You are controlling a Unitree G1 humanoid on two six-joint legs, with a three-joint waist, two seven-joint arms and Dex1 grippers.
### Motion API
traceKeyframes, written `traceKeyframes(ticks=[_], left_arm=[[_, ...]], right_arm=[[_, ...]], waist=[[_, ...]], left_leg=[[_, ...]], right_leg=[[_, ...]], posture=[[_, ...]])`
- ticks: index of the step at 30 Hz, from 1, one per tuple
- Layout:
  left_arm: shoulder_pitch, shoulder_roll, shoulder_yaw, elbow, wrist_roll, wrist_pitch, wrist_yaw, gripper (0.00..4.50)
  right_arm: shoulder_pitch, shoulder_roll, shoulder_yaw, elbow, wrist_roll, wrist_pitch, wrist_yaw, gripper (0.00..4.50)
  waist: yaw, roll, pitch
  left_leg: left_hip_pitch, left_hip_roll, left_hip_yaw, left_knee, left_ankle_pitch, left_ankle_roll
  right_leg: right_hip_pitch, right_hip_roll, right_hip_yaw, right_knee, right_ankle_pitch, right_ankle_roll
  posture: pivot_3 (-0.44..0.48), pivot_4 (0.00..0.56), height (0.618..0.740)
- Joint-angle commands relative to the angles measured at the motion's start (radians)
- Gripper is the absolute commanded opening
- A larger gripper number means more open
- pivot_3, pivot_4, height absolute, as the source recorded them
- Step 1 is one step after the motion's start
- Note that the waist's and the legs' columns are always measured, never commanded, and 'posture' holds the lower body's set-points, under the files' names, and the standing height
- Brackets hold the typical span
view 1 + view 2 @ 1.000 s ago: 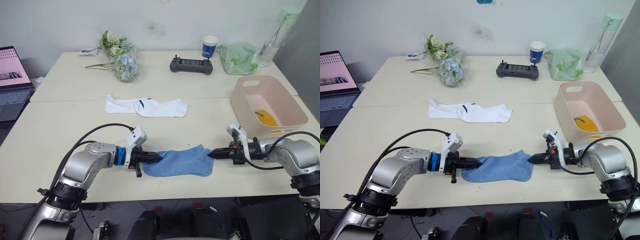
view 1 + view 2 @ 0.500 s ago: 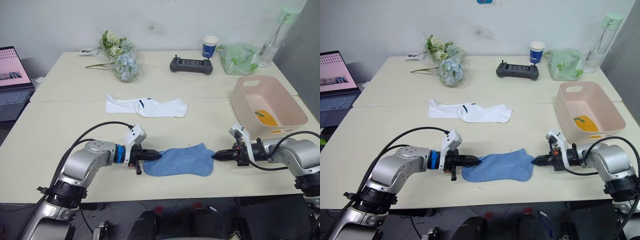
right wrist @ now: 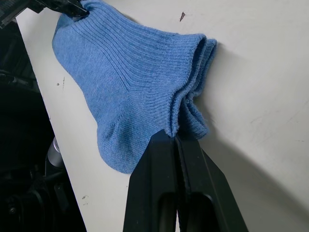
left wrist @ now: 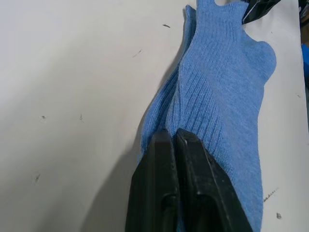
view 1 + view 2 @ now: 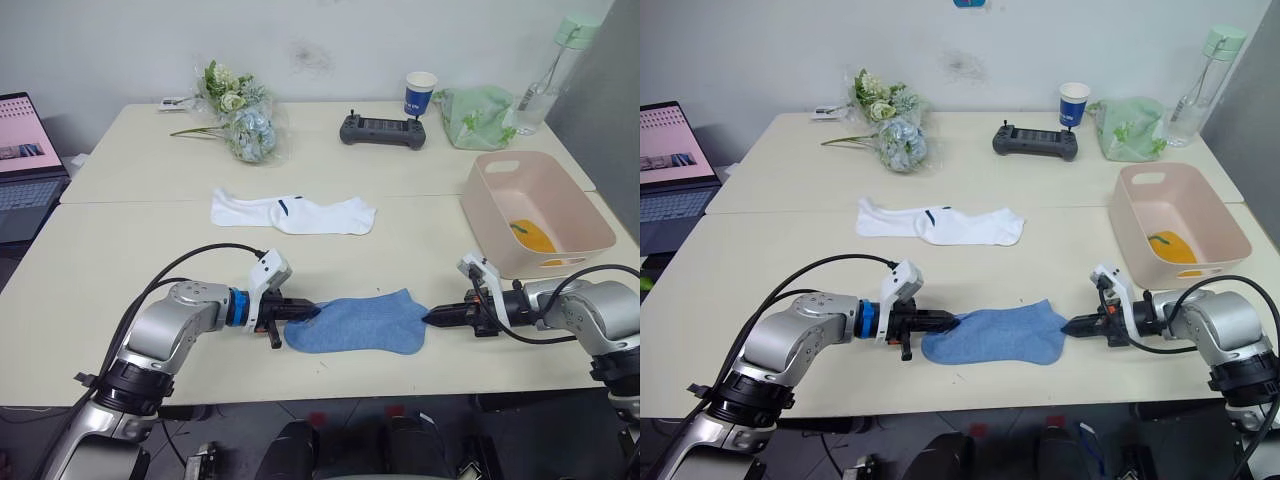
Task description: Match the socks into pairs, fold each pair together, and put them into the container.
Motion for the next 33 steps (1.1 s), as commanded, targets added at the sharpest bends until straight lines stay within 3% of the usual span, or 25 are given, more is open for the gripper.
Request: traceKeyframes(ticks=[1,4,7,11,12,14,17,20,22,24,28,32,33], left_arm=[[-0.01,0.014,0.019,-0.024,-0.018,-0.002,-0.026,1.24],[-0.013,0.023,0.043,-0.011,-0.025,0.005,-0.025,2.14],[-0.018,0.049,0.084,0.014,-0.029,-0.006,-0.034,3.07],[-0.016,0.095,0.195,0.011,-0.064,-0.017,-0.028,4.35],[-0.007,0.099,0.225,-0.011,-0.076,-0.027,-0.022,4.5],[0.005,0.09,0.261,-0.049,-0.085,-0.051,-0.004,4.5],[0.029,0.056,0.226,-0.142,-0.059,-0.121,0.014,4.5],[0.041,0.017,0.174,-0.182,-0.006,-0.225,0.026,3.91],[0.056,-0.005,0.112,-0.208,0.046,-0.303,0.029,3.23],[0.082,-0.02,0.039,-0.214,0.128,-0.408,0.036,2.59],[0.143,-0.075,-0.007,-0.172,0.22,-0.528,0.114,1.27],[0.221,-0.089,-0.022,-0.061,0.329,-0.669,0.185,0.03],[0.229,-0.087,-0.017,-0.042,0.336,-0.688,0.189,0.03]], right_arm=[[-0.011,-0.002,-0.021,-0.031,0.015,0.0,0.004,0.0],[-0.008,-0.003,-0.026,-0.03,0.011,-0.014,0.0,0.0],[-0.003,-0.016,-0.039,-0.032,0.002,-0.056,0.008,0.68],[0.008,-0.071,-0.062,-0.057,-0.054,-0.196,0.027,2.08],[0.006,-0.081,-0.084,-0.074,-0.045,-0.213,0.036,2.4],[0.007,-0.092,-0.109,-0.107,-0.039,-0.254,0.047,2.4],[0.001,-0.044,-0.1,-0.187,-0.068,-0.363,0.019,2.4],[0.011,0.01,-0.056,-0.233,-0.126,-0.464,-0.006,2.45],[0.028,0.067,-0.008,-0.258,-0.165,-0.524,-0.029,2.06],[0.049,0.125,0.052,-0.265,-0.228,-0.605,-0.063,1.51],[0.099,0.182,0.119,-0.221,-0.339,-0.724,-0.108,0.07],[0.161,0.189,0.139,-0.12,-0.43,-0.833,-0.138,0.0],[0.17,0.187,0.135,-0.106,-0.441,-0.851,-0.139,0.0]], waist=[[0.0,0.0,0.0],[0.0,0.0,0.0],[0.0,0.0,0.0],[-0.001,0.0,0.0],[-0.001,0.0,0.0],[0.0,0.0,0.0],[0.0,0.0,0.0],[0.001,0.0,0.0],[0.001,0.0,0.0],[0.0,0.0,0.0],[0.001,0.0,0.0],[0.002,0.0,-0.001],[0.002,0.0,-0.001]], left_leg=[[0.0,0.0,0.0,0.0,0.0,0.0],[0.0,0.0,0.0,0.0,0.0,0.0],[0.0,0.0,0.0,0.0,0.0,0.0],[0.0,0.0,0.0,0.0,0.0,0.0],[0.0,0.0,0.0,0.0,0.0,0.0],[0.0,0.0,0.0,0.0,0.0,0.0],[0.0,0.0,0.0,0.0,0.0,0.0],[0.0,0.0,0.0,0.0,0.0,0.0],[0.0,0.0,0.0,0.0,0.0,0.0],[0.0,0.0,0.0,0.0,0.0,0.0],[0.0,0.0,0.0,0.0,0.0,0.0],[0.001,0.0,0.0,0.0,0.0,0.0],[0.001,0.0,0.0,-0.001,0.0,0.0]], right_leg=[[0.0,0.0,0.0,0.0,0.0,0.0],[0.0,0.0,0.0,0.0,0.0,0.0],[0.0,0.0,0.0,0.0,0.0,0.0],[-0.001,0.0,0.0,0.0,0.0,0.0],[-0.001,0.0,0.0,0.0,0.0,0.0],[-0.001,0.0,0.0,-0.001,0.0,0.0],[0.0,0.0,0.0,-0.001,0.0,0.0],[0.0,-0.002,0.0,-0.001,0.0,0.0],[0.0,-0.002,0.0,-0.001,0.0,0.0],[0.0,-0.002,0.0,-0.001,0.0,0.0],[0.0,-0.001,0.0,-0.001,0.0,0.0],[0.001,-0.001,0.0,-0.001,0.0,0.0],[0.0,0.0,0.0,-0.001,0.0,0.0]], posture=[[0.0,0.15,0.74],[0.0,0.15,0.74],[0.0,0.15,0.74],[0.0,0.15,0.74],[0.0,0.15,0.74],[0.0,0.15,0.74],[0.0,0.15,0.74],[0.0,0.15,0.74],[0.0,0.15,0.74],[0.0,0.15,0.74],[0.0,0.15,0.74],[0.0,0.15,0.74],[0.0,0.15,0.74]])
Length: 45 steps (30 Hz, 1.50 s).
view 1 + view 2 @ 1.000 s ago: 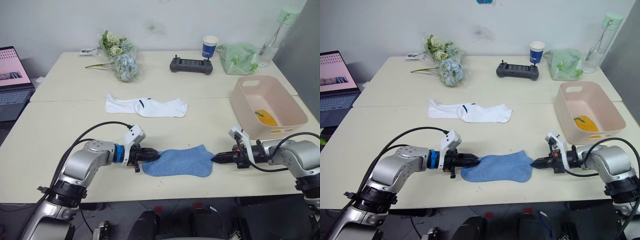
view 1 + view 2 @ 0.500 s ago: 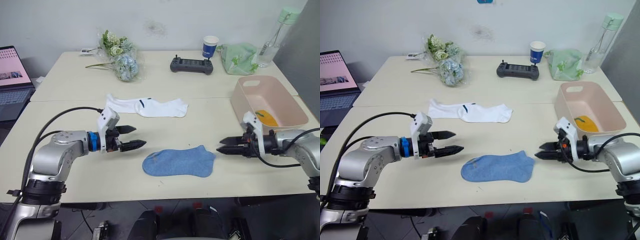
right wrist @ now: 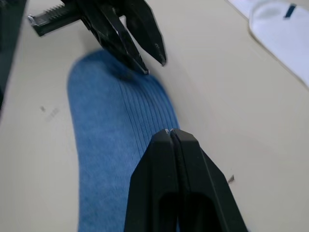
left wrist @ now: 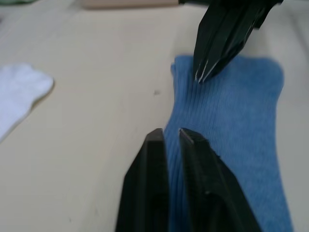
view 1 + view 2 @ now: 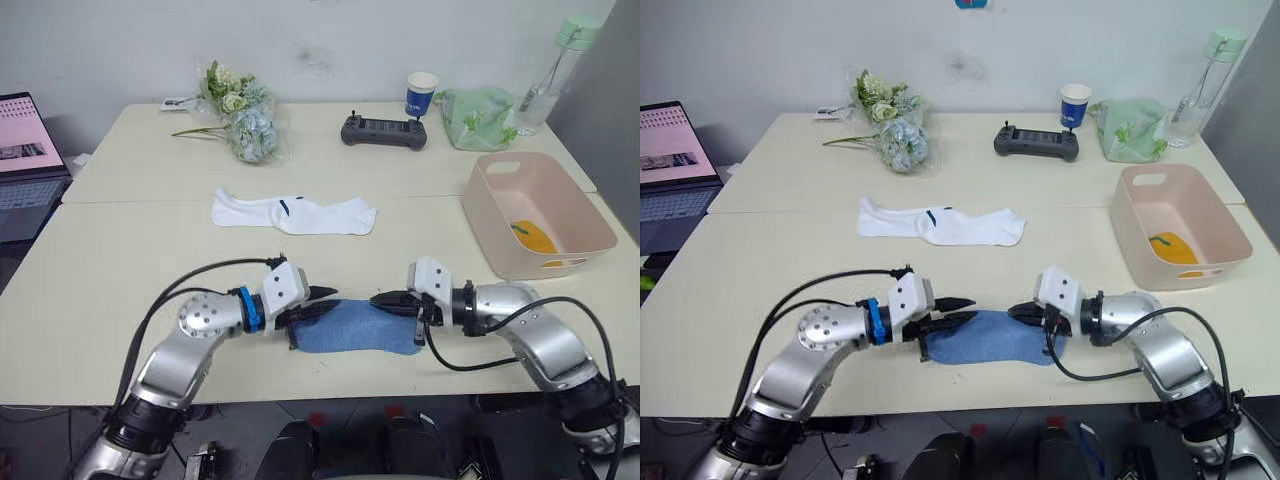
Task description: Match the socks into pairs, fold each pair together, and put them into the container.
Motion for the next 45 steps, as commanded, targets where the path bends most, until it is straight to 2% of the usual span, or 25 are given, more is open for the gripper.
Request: traceKeyframes(ticks=[1,10,13,17,20,28,33,35,37,43,44,45], left_arm=[[0.025,0.011,0.019,0.061,0.044,-0.098,0.026,0.03],[0.06,0.045,0.085,0.119,-0.028,-0.13,-0.038,0.03],[0.064,0.043,0.11,0.087,-0.074,-0.109,-0.052,0.03],[0.07,0.059,0.157,0.019,-0.125,-0.084,-0.061,0.03],[0.08,0.074,0.186,-0.028,-0.151,-0.065,-0.063,0.0],[0.085,0.086,0.19,-0.119,-0.172,0.0,-0.05,0.0],[0.086,0.079,0.176,-0.136,-0.163,0.014,-0.045,0.0],[0.082,0.079,0.174,-0.135,-0.162,0.015,-0.046,0.0],[0.076,0.079,0.175,-0.129,-0.16,0.017,-0.045,0.0],[0.056,0.076,0.168,-0.126,-0.158,0.016,-0.047,0.0],[0.049,0.075,0.16,-0.131,-0.162,0.021,-0.053,0.0],[0.044,0.075,0.155,-0.135,-0.164,0.024,-0.058,0.0]], right_arm=[[0.028,-0.017,-0.025,0.038,-0.044,-0.082,-0.009,0.0],[0.113,-0.102,-0.125,0.073,0.003,-0.129,0.058,0.0],[0.115,-0.117,-0.197,0.001,0.124,-0.033,0.098,0.0],[0.106,-0.125,-0.276,-0.079,0.239,0.142,0.063,0.0],[0.105,-0.125,-0.293,-0.087,0.232,0.204,0.014,0.56],[0.122,-0.114,-0.242,-0.075,0.192,0.298,-0.044,3.38],[0.156,-0.133,-0.203,-0.095,0.185,0.304,-0.012,3.38],[0.17,-0.135,-0.191,-0.104,0.177,0.296,-0.007,3.0],[0.177,-0.131,-0.191,-0.108,0.174,0.292,-0.006,2.48],[0.161,-0.12,-0.209,-0.093,0.191,0.301,-0.003,0.27],[0.152,-0.123,-0.221,-0.082,0.203,0.314,0.006,0.03],[0.146,-0.125,-0.229,-0.074,0.211,0.324,0.012,0.03]], waist=[[0.0,0.0,0.0],[0.0,0.0,-0.001],[0.0,0.0,0.0],[0.0,0.0,0.0],[0.0,0.0,0.0],[0.0,0.0,0.0],[0.0,0.0,0.0],[0.0,0.0,0.0],[0.0,0.0,0.0],[0.0,0.0,0.0],[0.0,0.0,0.0],[0.0,0.0,0.0]], left_leg=[[0.0,0.0,0.0,0.0,0.0,0.0],[0.006,0.0,0.0,-0.001,0.0,0.0],[0.006,0.0,0.0,-0.001,0.0,0.001],[0.006,0.001,-0.001,-0.001,0.0,0.001],[0.006,0.001,-0.001,-0.001,0.0,0.001],[0.006,0.001,-0.001,-0.001,0.0,0.001],[0.006,0.001,0.0,-0.001,0.0,0.001],[0.006,0.001,-0.001,-0.001,0.0,0.001],[0.006,0.001,-0.001,-0.001,-0.001,0.001],[0.006,0.001,-0.001,-0.001,-0.001,0.001],[0.006,0.001,0.0,-0.001,-0.001,0.001],[0.006,0.001,0.0,-0.001,-0.001,0.001]], right_leg=[[0.0,0.0,0.0,0.0,0.0,0.0],[0.007,0.0,0.0,-0.002,0.0,0.0],[0.008,0.0,0.0,-0.002,0.0,0.0],[0.007,0.0,0.0,-0.002,0.0,0.0],[0.007,0.0,0.0,-0.002,0.0,0.0],[0.007,0.0,0.0,-0.002,0.0,0.0],[0.007,0.0,0.0,-0.002,0.0,0.0],[0.007,0.0,-0.001,-0.002,0.0,0.0],[0.007,0.0,-0.001,-0.002,0.0,0.0],[0.007,0.0,0.0,-0.002,0.0,0.0],[0.007,0.0,0.0,-0.002,0.0,0.0],[0.007,0.0,0.0,-0.002,0.0,0.0]], posture=[[0.0,0.15,0.74],[0.0,0.15,0.74],[0.0,0.15,0.74],[0.0,0.15,0.74],[0.0,0.15,0.74],[0.0,0.15,0.74],[0.0,0.15,0.74],[0.0,0.15,0.74],[0.0,0.15,0.74],[0.0,0.15,0.74],[0.0,0.15,0.74],[0.0,0.15,0.74]])
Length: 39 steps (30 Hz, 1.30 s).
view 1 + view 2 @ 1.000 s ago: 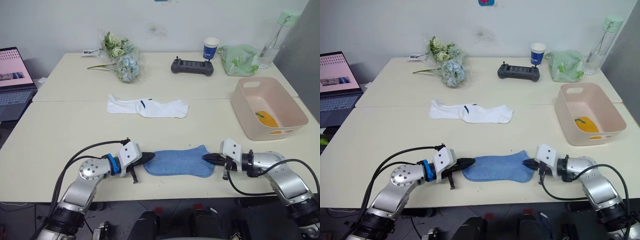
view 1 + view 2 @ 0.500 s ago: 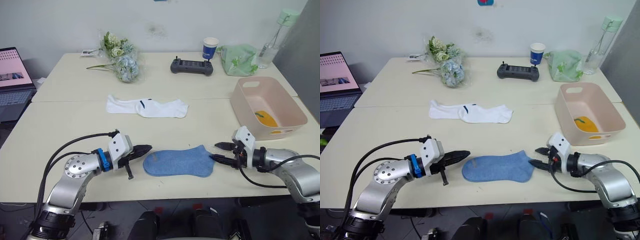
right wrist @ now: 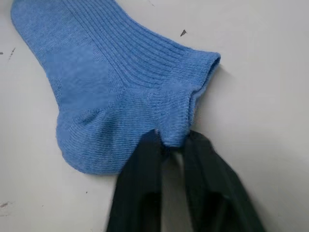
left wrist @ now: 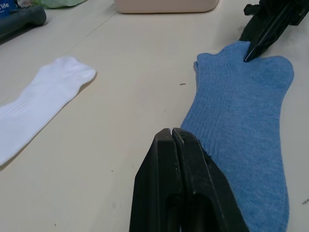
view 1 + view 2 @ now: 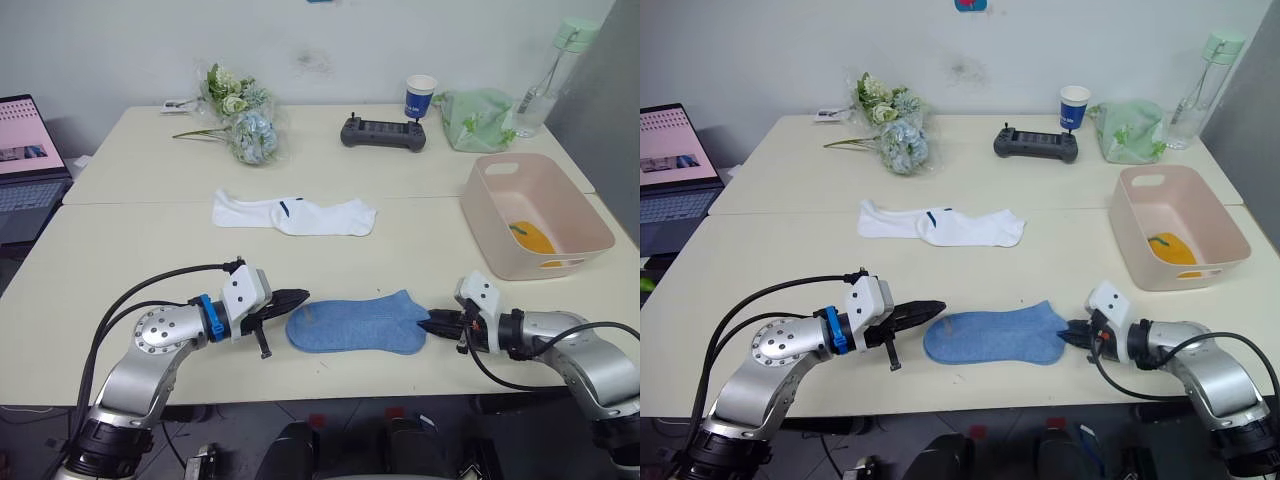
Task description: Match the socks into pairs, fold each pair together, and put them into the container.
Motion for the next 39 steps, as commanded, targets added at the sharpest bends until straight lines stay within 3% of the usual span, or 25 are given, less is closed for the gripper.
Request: traceKeyframes(ticks=[1,7,11,15,23,30,35,39], left_arm=[[-0.028,-0.007,-0.02,-0.034,-0.012,0.0,-0.016,0.0],[-0.114,-0.053,-0.106,0.002,-0.037,0.062,-0.067,0.0],[-0.237,-0.164,-0.209,0.105,-0.012,0.119,-0.075,0.0],[-0.296,-0.21,-0.287,0.215,0.046,0.115,-0.094,0.0],[-0.297,-0.257,-0.371,0.373,0.19,0.05,-0.04,0.0],[-0.242,-0.242,-0.395,0.346,0.217,0.068,-0.057,0.0],[-0.222,-0.246,-0.37,0.306,0.194,0.093,-0.045,0.0],[-0.209,-0.248,-0.315,0.249,0.146,0.119,-0.038,0.0]], right_arm=[[-0.031,-0.011,-0.032,0.022,0.042,0.037,0.028,0.03],[-0.152,-0.073,-0.065,0.128,0.108,0.102,0.139,0.03],[-0.214,-0.113,-0.028,0.218,0.105,0.095,0.238,0.03],[-0.259,-0.111,-0.016,0.276,0.086,0.08,0.267,0.03],[-0.273,-0.118,-0.029,0.211,0.129,0.141,0.295,0.03],[-0.308,-0.071,-0.098,0.026,0.371,0.409,0.245,0.03],[-0.386,0.074,-0.151,-0.009,0.531,0.569,0.095,0.03],[-0.4,0.169,-0.129,0.0,0.543,0.59,0.004,0.03]], waist=[[0.0,0.0,0.0],[0.0,0.0,0.0],[0.003,0.0,0.001],[0.001,0.0,0.001],[0.0,0.0,0.0],[0.003,0.0,0.0],[0.002,0.0,0.0],[0.002,0.0,0.0]], left_leg=[[0.0,0.0,0.0,0.0,0.0,0.0],[0.0,-0.001,0.0,0.0,0.0,0.0],[0.0,-0.001,0.0,0.001,0.0,0.0],[0.0,-0.001,0.001,0.001,-0.001,0.001],[0.0,0.0,0.0,0.002,-0.001,0.001],[0.0,-0.001,0.0,0.002,-0.001,0.001],[0.001,0.0,-0.001,0.001,-0.001,0.001],[0.001,-0.001,-0.001,0.001,-0.001,0.001]], right_leg=[[0.0,0.0,0.0,0.0,0.0,0.0],[0.0,0.0,0.0,0.0,0.0,0.0],[0.002,0.0,-0.002,-0.001,0.0,0.0],[0.002,0.0,-0.001,-0.001,0.0,0.0],[0.001,0.0,-0.001,-0.001,0.0,0.0],[0.002,0.0,-0.001,-0.001,0.0,0.0],[0.003,0.0,-0.001,-0.001,0.0,0.0],[0.002,0.0,-0.001,-0.001,0.0,0.0]], posture=[[0.0,0.15,0.74],[0.0,0.15,0.74],[0.0,0.15,0.74],[0.0,0.15,0.74],[0.0,0.15,0.74],[0.0,0.15,0.74],[0.0,0.15,0.74],[0.0,0.15,0.74]])
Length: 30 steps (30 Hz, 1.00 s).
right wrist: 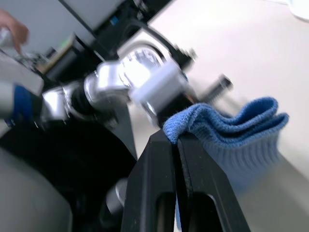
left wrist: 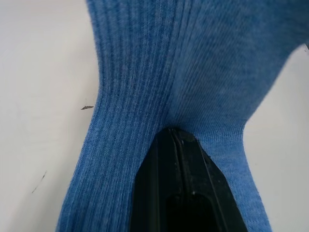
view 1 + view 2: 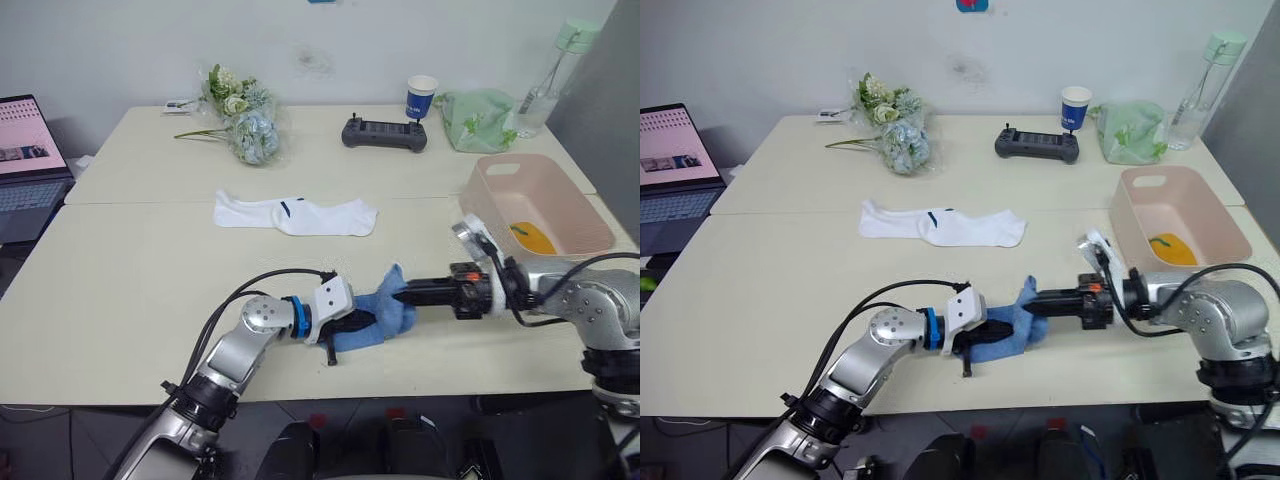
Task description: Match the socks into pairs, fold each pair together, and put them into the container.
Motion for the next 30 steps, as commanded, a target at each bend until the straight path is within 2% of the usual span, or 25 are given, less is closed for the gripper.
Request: traceKeyframes(ticks=[1,4,8,10,13,16,20,26,28,30], left_arm=[[0.033,0.015,0.045,-0.055,-0.048,0.061,0.002,0.0],[0.055,0.061,0.126,-0.179,-0.137,0.16,-0.014,0.0],[0.088,0.188,0.24,-0.356,-0.265,0.305,-0.049,0.0],[0.095,0.261,0.335,-0.422,-0.346,0.389,-0.055,0.0],[0.103,0.337,0.448,-0.429,-0.4,0.439,-0.041,0.0],[0.143,0.383,0.486,-0.398,-0.385,0.41,-0.046,0.0],[0.16,0.391,0.492,-0.378,-0.374,0.374,-0.041,0.0],[0.123,0.346,0.459,-0.396,-0.384,0.358,-0.011,0.0],[0.105,0.319,0.441,-0.419,-0.405,0.369,-0.006,0.0],[0.091,0.295,0.411,-0.438,-0.418,0.384,0.002,0.0]], right_arm=[[-0.015,0.04,-0.002,-0.018,0.02,-0.007,-0.05,0.03],[-0.012,0.065,0.046,0.006,-0.02,-0.046,-0.056,0.03],[-0.017,0.066,0.116,0.038,-0.079,-0.108,-0.03,0.03],[-0.028,0.067,0.161,0.043,-0.103,-0.134,-0.008,0.03],[-0.045,0.075,0.224,0.05,-0.132,-0.165,0.024,0.03],[-0.058,0.073,0.28,0.055,-0.155,-0.189,0.068,0.03],[-0.074,0.075,0.287,0.076,-0.161,-0.196,0.093,1.11],[-0.101,0.052,0.209,0.037,-0.09,-0.131,0.092,3.32],[-0.096,0.034,0.188,0.022,-0.089,-0.129,0.083,3.91],[-0.089,0.021,0.163,0.025,-0.102,-0.124,0.05,3.91]], waist=[[0.0,0.0,0.0],[-0.003,0.0,0.0],[-0.006,0.0,0.0],[-0.006,0.0,0.0],[-0.006,0.001,0.0],[-0.006,0.001,0.0],[-0.001,0.0,0.001],[-0.001,0.0,0.001],[-0.001,0.001,0.001],[-0.001,0.0,0.001]], left_leg=[[0.0,0.0,0.0,0.0,0.0,0.0],[-0.001,0.0,0.0,0.0,0.0,0.0],[-0.002,0.0,0.0,-0.001,0.0,0.0],[-0.002,0.001,0.0,-0.001,0.0,0.0],[-0.002,0.001,0.0,-0.001,0.0,0.0],[-0.002,0.001,0.0,-0.001,0.0,0.0],[-0.002,0.001,0.0,-0.001,0.0,0.0],[-0.003,0.0,0.0,-0.001,0.0,0.0],[-0.003,0.001,0.0,-0.001,0.0,0.0],[-0.003,0.001,0.0,-0.001,0.0,0.0]], right_leg=[[0.0,0.0,0.0,0.0,0.0,0.0],[-0.002,0.0,0.0,0.001,0.0,0.0],[-0.004,0.0,0.001,0.002,0.0,0.0],[-0.004,0.001,0.001,0.001,0.0,0.0],[-0.005,0.001,0.001,0.001,0.0,0.0],[-0.004,0.001,0.001,0.001,0.0,0.0],[-0.005,0.001,0.0,0.0,0.0,0.0],[-0.005,0.0,0.0,0.0,0.0,0.0],[-0.005,0.0,0.001,0.0,0.0,0.0],[-0.005,0.0,0.0,0.0,0.0,0.0]], posture=[[0.0,0.15,0.74],[0.0,0.15,0.74],[0.0,0.15,0.74],[0.0,0.15,0.74],[0.0,0.15,0.74],[0.0,0.15,0.74],[0.0,0.15,0.74],[0.0,0.15,0.74],[0.0,0.15,0.74],[0.0,0.15,0.74]])
